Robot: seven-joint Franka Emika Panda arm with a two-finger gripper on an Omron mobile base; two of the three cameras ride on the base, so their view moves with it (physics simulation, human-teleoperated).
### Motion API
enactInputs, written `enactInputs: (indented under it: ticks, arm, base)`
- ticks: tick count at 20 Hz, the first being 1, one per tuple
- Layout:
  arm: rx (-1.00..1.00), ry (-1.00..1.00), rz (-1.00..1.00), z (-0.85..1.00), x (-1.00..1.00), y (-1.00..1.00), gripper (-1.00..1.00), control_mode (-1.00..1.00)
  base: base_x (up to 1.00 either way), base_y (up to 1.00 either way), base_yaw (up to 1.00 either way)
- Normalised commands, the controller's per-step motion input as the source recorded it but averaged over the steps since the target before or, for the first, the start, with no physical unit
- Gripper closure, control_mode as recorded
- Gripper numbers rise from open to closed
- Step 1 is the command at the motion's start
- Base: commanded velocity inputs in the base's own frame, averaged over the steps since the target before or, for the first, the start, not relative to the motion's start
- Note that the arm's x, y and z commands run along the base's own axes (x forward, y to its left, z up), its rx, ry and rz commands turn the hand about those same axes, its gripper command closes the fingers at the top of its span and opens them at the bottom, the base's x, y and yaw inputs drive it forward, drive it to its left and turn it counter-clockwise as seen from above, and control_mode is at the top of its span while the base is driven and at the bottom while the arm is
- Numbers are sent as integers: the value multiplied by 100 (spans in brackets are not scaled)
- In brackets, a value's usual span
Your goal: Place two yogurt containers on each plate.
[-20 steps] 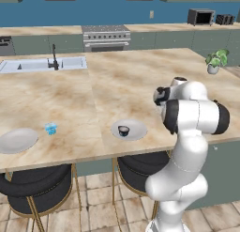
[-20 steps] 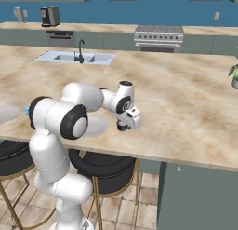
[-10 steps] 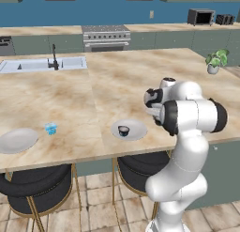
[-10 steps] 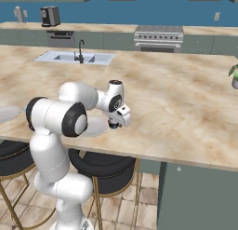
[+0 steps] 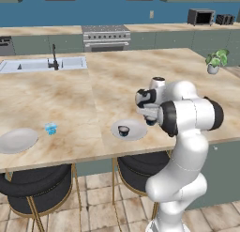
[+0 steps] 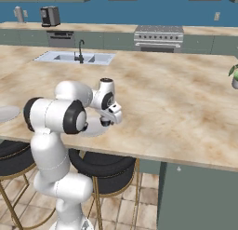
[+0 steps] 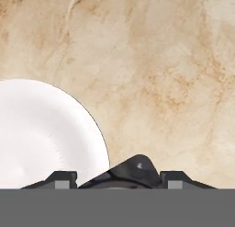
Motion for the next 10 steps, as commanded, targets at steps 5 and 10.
enactInputs:
  ticks: [5,10]
  arm:
    - [0,1,2,-4,0,45,100,-100]
    - [0,5,0,-18,0,19,100,-100]
  base:
    - [0,0,0]
    - [0,0,0]
